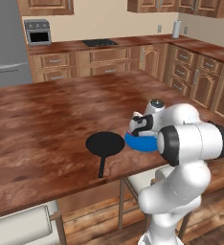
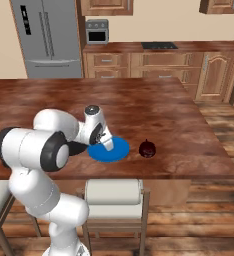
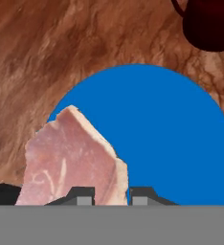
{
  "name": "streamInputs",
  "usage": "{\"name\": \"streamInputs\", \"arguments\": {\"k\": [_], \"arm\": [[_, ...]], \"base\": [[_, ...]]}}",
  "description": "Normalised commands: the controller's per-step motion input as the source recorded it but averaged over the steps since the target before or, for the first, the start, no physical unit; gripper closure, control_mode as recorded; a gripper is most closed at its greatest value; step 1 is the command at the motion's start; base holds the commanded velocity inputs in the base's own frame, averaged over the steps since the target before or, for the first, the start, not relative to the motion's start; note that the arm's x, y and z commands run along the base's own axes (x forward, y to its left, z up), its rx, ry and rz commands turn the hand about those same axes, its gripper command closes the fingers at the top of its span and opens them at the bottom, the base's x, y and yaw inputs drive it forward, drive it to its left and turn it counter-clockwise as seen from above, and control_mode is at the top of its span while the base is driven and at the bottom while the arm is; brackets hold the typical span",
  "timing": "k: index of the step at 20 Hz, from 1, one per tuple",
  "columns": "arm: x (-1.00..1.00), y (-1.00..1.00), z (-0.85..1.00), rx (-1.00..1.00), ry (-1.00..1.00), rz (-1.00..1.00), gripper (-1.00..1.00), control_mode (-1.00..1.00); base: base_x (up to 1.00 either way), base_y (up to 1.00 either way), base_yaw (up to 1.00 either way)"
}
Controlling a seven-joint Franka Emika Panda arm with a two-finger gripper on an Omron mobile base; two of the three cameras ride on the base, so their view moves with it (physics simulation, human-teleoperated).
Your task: Pick up the pan with the steak in it and place it on the dining table. Then place the steak on the plate.
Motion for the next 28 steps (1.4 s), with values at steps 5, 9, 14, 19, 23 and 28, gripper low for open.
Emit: {"name": "streamInputs", "arguments": {"k": [5,9,14,19,23,28], "arm": [[-0.18,-0.41,-0.18,0.03,0.0,-0.05,1.0,-1.0],[0.03,0.0,-0.1,0.0,0.0,0.0,1.0,-1.0],[0.04,0.0,-0.26,0.0,0.0,0.0,1.0,-1.0],[0.0,0.0,-0.22,0.0,0.0,0.0,1.0,-1.0],[0.0,0.0,-0.02,0.0,-0.01,0.0,-1.0,-1.0],[0.05,-0.08,0.15,0.04,0.0,-0.01,-1.0,-1.0]], "base": [[0.0,0.0,0.0],[0.0,0.0,0.0],[0.0,0.0,0.0],[0.0,0.0,0.0],[0.0,0.0,0.0],[0.0,0.0,0.0]]}}
